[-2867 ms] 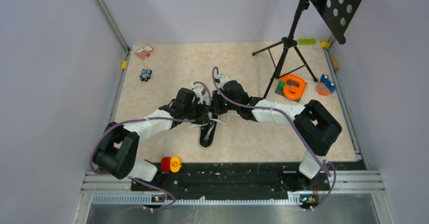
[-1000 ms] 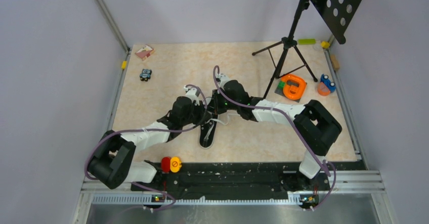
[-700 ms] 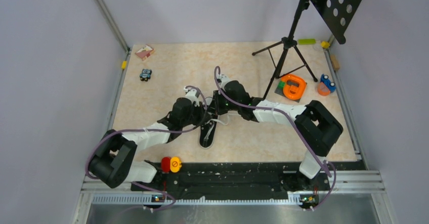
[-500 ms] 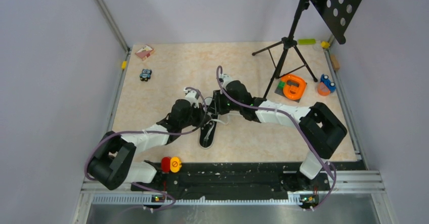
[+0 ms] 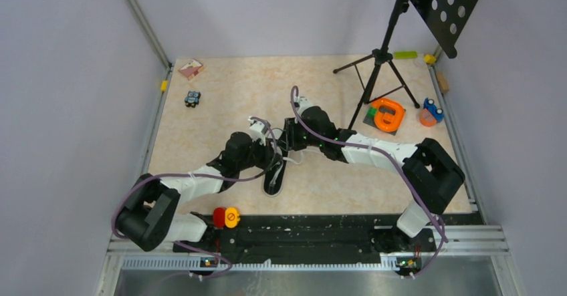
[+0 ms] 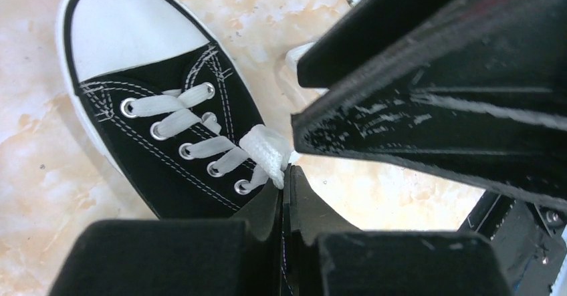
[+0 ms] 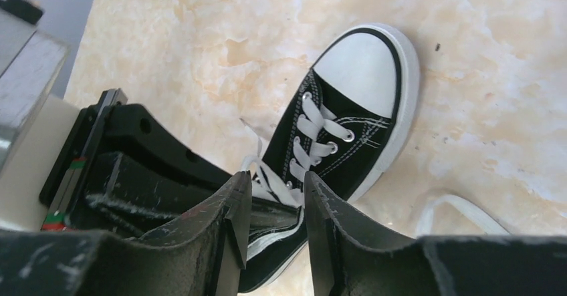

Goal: Tie the shoes
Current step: Wrap the shoelace around the shoelace.

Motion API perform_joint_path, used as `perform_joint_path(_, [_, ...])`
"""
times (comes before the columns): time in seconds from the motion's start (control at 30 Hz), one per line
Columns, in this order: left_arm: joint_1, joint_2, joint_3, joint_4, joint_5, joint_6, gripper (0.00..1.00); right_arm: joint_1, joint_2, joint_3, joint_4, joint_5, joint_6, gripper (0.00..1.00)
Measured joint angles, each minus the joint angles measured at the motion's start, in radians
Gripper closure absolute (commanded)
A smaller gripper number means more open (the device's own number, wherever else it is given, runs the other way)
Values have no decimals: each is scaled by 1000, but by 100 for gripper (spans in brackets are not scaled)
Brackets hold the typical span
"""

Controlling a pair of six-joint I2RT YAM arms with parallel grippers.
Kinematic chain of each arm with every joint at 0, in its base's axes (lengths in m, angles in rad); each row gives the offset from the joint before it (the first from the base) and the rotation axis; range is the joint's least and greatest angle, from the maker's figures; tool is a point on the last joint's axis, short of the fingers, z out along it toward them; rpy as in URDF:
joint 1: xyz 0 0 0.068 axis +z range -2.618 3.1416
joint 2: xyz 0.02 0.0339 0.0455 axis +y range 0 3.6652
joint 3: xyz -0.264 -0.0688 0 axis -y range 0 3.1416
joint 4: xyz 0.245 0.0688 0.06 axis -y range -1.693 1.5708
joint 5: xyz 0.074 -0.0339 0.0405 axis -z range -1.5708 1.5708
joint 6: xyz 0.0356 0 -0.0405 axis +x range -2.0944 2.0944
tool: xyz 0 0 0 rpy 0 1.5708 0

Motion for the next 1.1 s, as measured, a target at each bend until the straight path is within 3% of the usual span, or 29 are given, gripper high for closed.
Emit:
perform_joint_path(0.27, [0,7,0,8,101,116,100,-1,-17,0,-52,51,5,57])
perform_joint_path(0.73, [3,26,6,12,139,165,100,-1,18,12,-61,-29,4,59])
perform_joint_path(0.8, [4,26,10,11,139,167,100,-1,19,12,-61,-40,3,61])
perform_joint_path(0.97, [4,28,23,-8,139,171,100,-1,19,12,-47,-69,4,81])
perform_joint_path(1.1, [4,34,34,-16,138,174,100,-2,19,12,-40,-78,5,68])
